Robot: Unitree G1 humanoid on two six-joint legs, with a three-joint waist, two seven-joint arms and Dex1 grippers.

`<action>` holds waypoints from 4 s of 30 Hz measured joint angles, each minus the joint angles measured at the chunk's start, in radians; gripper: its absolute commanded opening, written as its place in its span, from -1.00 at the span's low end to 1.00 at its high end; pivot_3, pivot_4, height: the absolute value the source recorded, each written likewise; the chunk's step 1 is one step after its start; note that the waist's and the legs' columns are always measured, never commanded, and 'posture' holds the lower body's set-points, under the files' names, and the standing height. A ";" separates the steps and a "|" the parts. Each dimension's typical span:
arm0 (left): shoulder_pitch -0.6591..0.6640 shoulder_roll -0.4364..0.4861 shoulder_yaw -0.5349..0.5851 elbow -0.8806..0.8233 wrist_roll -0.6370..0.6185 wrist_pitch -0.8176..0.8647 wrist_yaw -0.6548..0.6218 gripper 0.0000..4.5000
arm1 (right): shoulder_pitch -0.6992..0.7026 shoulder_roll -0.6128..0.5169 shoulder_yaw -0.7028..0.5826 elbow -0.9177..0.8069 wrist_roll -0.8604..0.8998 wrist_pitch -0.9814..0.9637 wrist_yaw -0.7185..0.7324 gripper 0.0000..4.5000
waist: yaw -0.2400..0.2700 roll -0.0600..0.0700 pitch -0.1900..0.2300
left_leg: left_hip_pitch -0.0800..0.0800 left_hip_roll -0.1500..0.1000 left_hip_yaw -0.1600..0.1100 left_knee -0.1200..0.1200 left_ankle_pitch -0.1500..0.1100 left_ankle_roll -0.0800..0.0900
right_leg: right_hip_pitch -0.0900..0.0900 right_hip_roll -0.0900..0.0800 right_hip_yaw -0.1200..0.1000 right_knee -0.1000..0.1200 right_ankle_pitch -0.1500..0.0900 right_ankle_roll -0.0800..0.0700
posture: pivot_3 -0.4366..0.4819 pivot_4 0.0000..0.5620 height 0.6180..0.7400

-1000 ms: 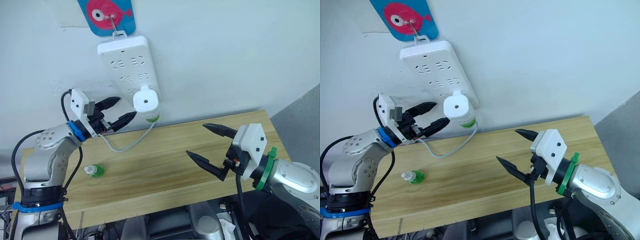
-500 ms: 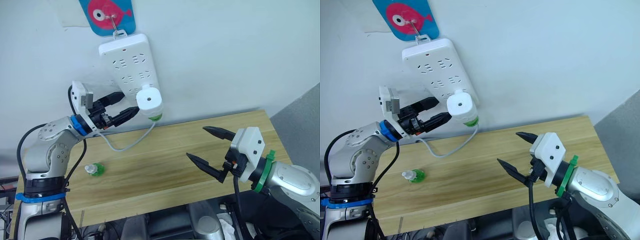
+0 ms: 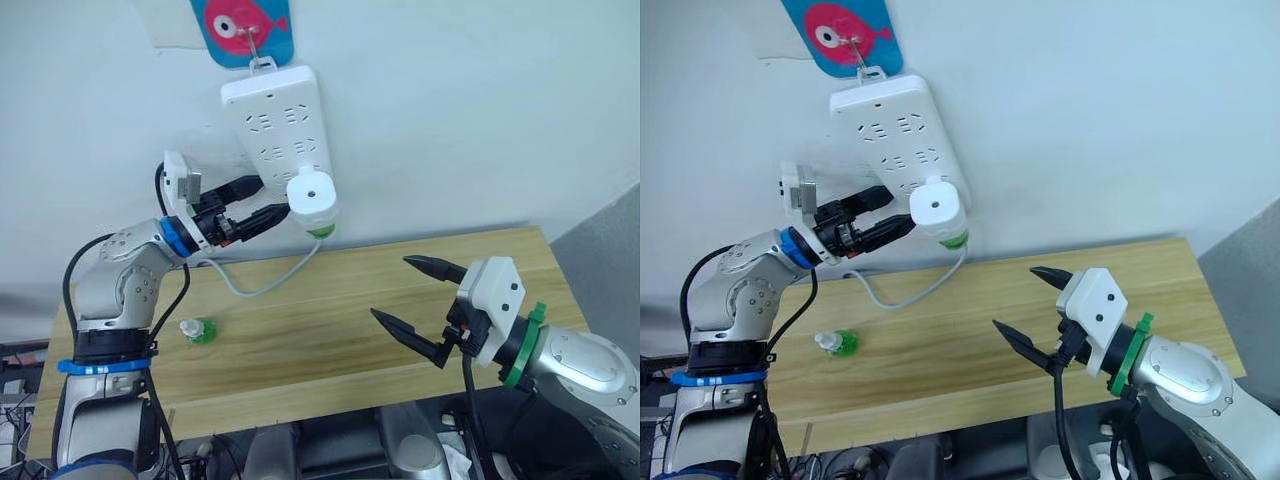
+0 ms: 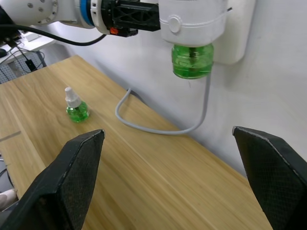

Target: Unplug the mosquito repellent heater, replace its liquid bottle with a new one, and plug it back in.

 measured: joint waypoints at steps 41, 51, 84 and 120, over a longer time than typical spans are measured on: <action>-0.004 0.003 -0.002 -0.066 -0.010 0.070 -0.014 -0.37 | -0.364 0.263 0.065 0.016 0.057 0.323 -0.328 1.00 | -0.004 0.001 0.003 | 0.000 0.000 0.000 -0.001 0.000 0.000 | -0.001 0.000 0.001 -0.001 0.000 0.000 | -0.92 0.38 1.00; -0.021 -0.016 -0.016 -0.069 0.009 0.060 0.003 -0.37 | -0.487 0.367 0.151 0.143 -0.033 0.345 -0.378 1.00 | 0.003 0.001 0.006 | 0.000 0.000 0.000 -0.002 0.000 0.001 | -0.001 0.000 0.001 -0.002 0.000 0.000 | -0.91 0.37 1.00; -0.043 -0.005 -0.027 -0.107 0.005 0.137 0.026 -0.37 | -0.559 0.542 0.311 0.272 -0.390 0.254 -0.367 1.00 | 0.017 0.002 0.008 | -0.003 0.001 0.000 -0.004 0.000 0.000 | -0.006 0.000 0.002 -0.001 0.000 0.000 | -0.79 0.35 1.00; -0.053 0.006 -0.024 -0.102 0.005 0.136 0.027 -0.37 | -0.550 0.604 0.326 0.199 -0.493 0.392 -0.391 0.33 | 0.018 0.004 0.017 | -0.003 0.001 0.001 -0.005 0.000 0.000 | -0.007 0.000 0.003 -0.001 0.000 0.000 | -0.81 0.37 1.00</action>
